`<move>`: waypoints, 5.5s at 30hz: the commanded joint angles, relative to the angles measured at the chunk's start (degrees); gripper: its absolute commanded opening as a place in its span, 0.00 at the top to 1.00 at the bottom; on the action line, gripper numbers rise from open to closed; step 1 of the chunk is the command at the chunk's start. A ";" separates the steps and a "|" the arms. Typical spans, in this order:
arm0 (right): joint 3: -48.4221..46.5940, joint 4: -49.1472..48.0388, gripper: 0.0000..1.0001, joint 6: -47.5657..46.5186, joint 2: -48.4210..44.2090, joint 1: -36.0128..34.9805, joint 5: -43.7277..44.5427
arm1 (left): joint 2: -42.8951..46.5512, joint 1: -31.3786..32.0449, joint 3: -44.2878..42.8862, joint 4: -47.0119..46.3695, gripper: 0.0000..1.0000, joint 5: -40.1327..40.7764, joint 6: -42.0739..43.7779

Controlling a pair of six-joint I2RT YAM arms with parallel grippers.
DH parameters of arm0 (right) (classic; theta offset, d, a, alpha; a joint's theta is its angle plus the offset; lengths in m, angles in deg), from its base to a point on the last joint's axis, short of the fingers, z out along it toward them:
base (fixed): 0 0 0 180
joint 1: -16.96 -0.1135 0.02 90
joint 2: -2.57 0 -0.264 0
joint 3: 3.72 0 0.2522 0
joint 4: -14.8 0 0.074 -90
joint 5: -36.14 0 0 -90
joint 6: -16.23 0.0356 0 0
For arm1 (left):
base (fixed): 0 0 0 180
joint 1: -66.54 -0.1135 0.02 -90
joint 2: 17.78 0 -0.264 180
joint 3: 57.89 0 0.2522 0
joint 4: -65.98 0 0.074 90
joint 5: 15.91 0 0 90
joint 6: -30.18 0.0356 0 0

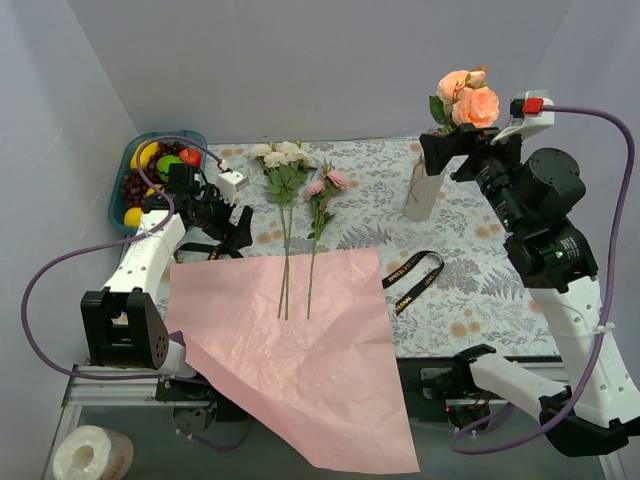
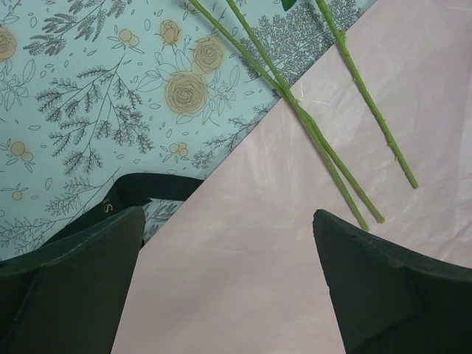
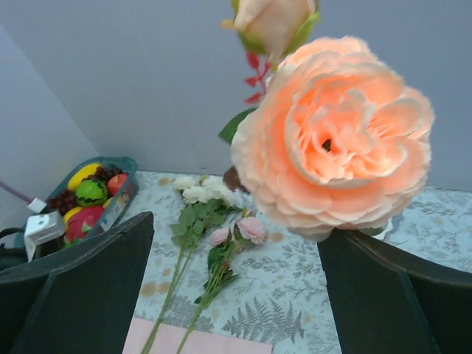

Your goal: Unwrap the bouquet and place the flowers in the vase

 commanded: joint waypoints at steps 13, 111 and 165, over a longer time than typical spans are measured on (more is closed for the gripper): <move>20.41 1.37 0.02 14.78 7.19 -31.06 16.39 | 1.53 0.05 -3.62 -0.60 0.02 1.70 -3.78; 0.63 -50.32 0.99 -55.43 -6.68 -36.96 28.09 | 5.49 0.05 -2.04 2.12 0.02 7.41 2.55; 21.64 -73.50 0.99 -18.27 8.88 9.79 16.23 | 2.94 0.05 1.83 -0.69 0.02 9.87 5.36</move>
